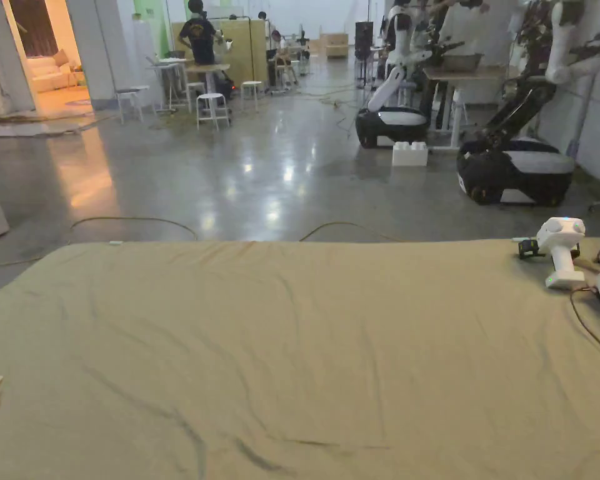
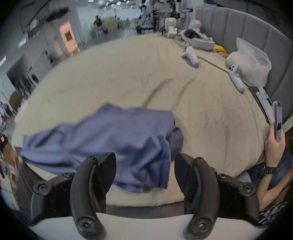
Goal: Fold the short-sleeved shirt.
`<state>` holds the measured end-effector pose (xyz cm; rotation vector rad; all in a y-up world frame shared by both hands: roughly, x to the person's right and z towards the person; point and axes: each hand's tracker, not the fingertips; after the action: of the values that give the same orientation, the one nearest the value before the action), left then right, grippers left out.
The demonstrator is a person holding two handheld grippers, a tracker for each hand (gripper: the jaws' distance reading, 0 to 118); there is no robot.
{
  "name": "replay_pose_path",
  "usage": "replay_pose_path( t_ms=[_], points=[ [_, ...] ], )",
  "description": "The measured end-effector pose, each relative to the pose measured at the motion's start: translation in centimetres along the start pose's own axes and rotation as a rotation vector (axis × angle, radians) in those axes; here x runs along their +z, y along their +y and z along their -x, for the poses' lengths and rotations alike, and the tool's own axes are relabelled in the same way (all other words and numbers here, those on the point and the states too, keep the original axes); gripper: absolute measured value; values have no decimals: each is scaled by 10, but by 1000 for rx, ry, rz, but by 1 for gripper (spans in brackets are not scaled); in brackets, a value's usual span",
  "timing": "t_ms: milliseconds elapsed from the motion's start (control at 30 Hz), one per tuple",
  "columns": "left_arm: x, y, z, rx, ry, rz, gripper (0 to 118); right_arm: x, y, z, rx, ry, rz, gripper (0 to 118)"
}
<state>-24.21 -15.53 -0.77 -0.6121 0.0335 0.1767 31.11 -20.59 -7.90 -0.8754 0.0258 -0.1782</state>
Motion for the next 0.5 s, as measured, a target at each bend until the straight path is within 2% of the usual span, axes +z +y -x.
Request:
replay_pose_path(
  t_ms=[67, 167, 300, 333, 400, 433, 467, 500],
  points=[
    [35, 18, -23, -64, 40, -162, 103, 28, 7, 9, -7, 34, -128, 75],
    [79, 37, -56, -167, 90, -368, 103, 80, 18, 37, 45, 89, -328, 75],
    [110, 53, -90, -268, 138, -525, 102, 124, 28, 60, 125, 131, -548, 75],
    [114, 56, -97, -270, 139, -542, 101, 137, 35, 79, 134, 136, -584, 74],
    [116, 61, -109, -265, 149, -556, 99, 149, 39, 94, 153, 142, -654, 63],
    [115, 62, -110, -267, 139, -559, 95, 154, 40, 100, 164, 143, -685, 54],
    [118, 63, -114, -272, 115, -555, 79, 158, 41, 108, 185, 146, -719, 27],
    [119, 62, -117, -271, 108, -565, 55, 162, 41, 114, 194, 137, -752, 7]
  ],
)
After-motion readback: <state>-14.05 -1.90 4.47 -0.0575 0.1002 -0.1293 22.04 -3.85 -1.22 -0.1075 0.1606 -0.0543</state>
